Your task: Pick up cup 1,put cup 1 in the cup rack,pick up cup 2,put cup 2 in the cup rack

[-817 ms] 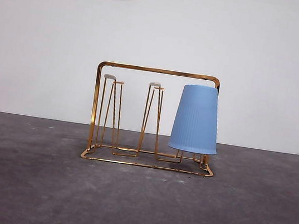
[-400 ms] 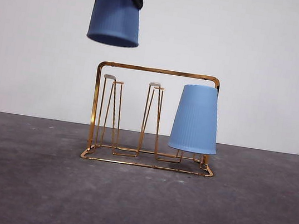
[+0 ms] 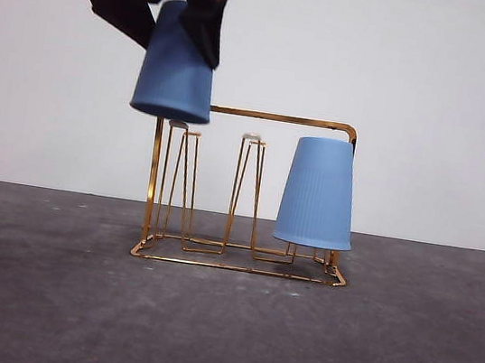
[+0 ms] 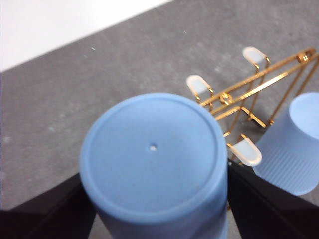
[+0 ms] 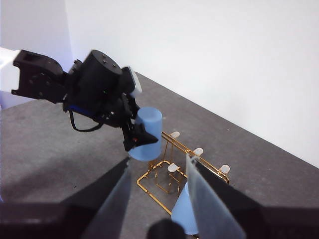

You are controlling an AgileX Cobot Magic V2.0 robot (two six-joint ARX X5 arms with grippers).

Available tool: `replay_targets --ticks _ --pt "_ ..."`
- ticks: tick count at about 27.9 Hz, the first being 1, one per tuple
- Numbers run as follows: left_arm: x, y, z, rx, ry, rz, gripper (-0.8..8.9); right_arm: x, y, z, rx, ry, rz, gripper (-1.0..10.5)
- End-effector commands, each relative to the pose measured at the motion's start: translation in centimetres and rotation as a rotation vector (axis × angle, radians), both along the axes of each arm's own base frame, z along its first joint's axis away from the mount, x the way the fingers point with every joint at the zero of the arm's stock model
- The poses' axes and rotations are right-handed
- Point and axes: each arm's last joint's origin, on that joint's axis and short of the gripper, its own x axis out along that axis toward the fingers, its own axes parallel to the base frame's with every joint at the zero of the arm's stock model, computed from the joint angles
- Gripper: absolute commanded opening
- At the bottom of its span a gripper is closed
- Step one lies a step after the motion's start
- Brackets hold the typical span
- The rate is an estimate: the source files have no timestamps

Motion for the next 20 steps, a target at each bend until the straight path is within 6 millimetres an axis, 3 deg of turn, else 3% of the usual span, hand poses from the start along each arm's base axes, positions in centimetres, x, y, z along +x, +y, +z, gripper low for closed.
replay_targets --ticks 1,20 --pt "0.5 -0.3 -0.8 0.003 0.006 -0.006 -0.08 0.0 0.0 0.0 -0.002 -0.006 -0.003 1.9" --pt "3.1 -1.8 -6.9 0.051 0.193 0.013 -0.08 0.1 0.0 0.0 -0.012 -0.015 -0.016 1.9"
